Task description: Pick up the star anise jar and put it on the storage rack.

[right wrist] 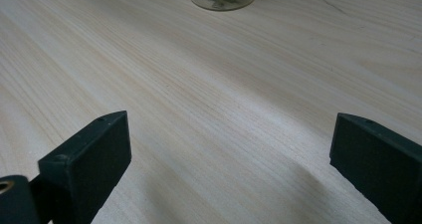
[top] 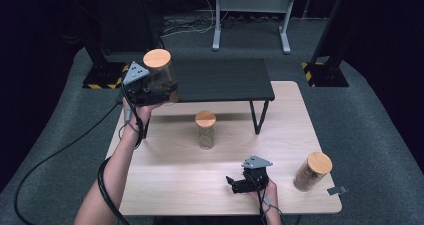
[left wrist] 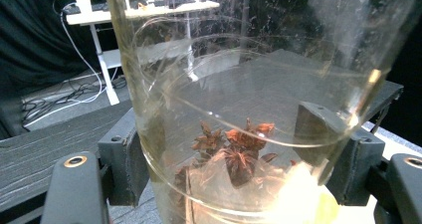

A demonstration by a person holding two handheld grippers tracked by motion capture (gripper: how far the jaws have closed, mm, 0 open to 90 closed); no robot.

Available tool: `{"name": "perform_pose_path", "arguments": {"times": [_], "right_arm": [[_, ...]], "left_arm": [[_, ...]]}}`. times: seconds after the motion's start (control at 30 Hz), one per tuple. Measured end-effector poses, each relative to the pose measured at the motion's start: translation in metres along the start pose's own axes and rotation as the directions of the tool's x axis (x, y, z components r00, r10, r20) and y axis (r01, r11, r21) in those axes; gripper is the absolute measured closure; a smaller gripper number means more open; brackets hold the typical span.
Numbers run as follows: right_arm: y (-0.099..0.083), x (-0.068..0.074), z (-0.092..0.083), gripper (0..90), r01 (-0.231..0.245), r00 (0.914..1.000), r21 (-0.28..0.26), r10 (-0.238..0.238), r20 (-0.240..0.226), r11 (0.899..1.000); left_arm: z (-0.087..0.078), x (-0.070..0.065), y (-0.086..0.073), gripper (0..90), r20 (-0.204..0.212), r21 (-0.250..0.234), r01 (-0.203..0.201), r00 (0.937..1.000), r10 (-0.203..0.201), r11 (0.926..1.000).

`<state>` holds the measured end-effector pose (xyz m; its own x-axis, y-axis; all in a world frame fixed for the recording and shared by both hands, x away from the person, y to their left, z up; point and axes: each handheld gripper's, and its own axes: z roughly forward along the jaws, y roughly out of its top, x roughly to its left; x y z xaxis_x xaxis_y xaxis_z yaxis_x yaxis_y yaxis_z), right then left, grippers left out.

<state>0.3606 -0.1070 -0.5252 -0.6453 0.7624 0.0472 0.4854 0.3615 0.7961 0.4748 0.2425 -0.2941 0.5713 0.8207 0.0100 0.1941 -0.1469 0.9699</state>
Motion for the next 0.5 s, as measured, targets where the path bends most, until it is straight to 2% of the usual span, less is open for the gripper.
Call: {"name": "perform_pose_path", "arguments": {"times": [0.5], "right_arm": [[0.000, 0.000, 0.000, 2.1, 0.002, 1.0000, 0.001, -0.002, -0.001, 1.000]], "left_arm": [[0.017, 0.006, 0.004, 24.8, -0.010, 0.026, 0.006, 0.9999, -0.006, 0.9996]]}}
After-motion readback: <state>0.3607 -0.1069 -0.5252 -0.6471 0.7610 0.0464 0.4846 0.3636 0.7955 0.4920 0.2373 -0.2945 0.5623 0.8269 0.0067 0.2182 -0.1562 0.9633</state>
